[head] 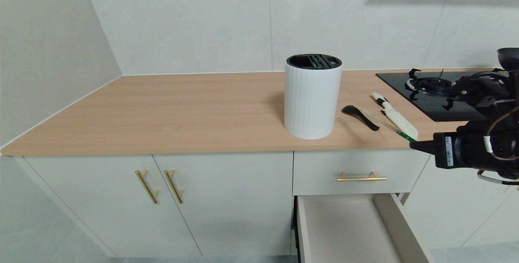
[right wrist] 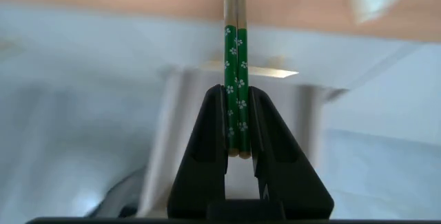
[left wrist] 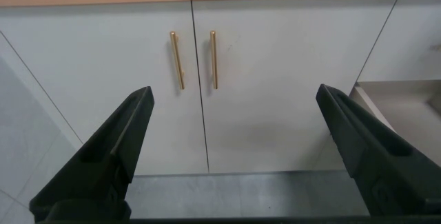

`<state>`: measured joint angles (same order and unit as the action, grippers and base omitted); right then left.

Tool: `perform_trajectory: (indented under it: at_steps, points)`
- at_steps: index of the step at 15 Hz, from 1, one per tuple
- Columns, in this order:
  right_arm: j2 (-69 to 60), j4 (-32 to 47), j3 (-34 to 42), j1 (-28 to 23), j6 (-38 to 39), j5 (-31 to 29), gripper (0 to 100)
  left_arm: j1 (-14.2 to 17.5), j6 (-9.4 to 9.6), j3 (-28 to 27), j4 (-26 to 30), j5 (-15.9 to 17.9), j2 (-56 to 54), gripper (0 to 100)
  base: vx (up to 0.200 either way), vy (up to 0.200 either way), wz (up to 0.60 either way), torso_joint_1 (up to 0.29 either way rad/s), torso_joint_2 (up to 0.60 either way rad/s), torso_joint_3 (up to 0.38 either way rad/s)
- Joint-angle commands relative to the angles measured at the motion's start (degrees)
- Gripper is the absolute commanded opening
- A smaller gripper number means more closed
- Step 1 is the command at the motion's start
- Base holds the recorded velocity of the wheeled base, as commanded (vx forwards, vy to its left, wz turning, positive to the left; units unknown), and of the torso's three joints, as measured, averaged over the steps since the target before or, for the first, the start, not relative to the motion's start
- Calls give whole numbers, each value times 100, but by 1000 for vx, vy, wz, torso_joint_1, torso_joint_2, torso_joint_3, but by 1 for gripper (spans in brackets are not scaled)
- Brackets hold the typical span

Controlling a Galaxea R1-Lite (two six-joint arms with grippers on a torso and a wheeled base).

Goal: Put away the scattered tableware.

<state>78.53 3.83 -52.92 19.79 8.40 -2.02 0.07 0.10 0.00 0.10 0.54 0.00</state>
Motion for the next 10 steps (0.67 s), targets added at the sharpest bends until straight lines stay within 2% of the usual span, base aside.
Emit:
perform_trajectory:
  at_steps: [1, 4, 10]
  points:
    - [-585, 197, 80, 17, -49, 361, 0, 1, -1, 0, -1, -1, 9, 100, 0, 0, 0, 0, 0, 0]
    - [-866, 355, 300, 17, -559, 554, 0, 1, -1, 0, -1, -1, 9, 100, 0, 0, 0, 0, 0, 0]
    - [-927, 382, 563, 219, -901, 545, 0, 1, -1, 0, -1, -1, 9, 100, 0, 0, 0, 0, 0, 0]
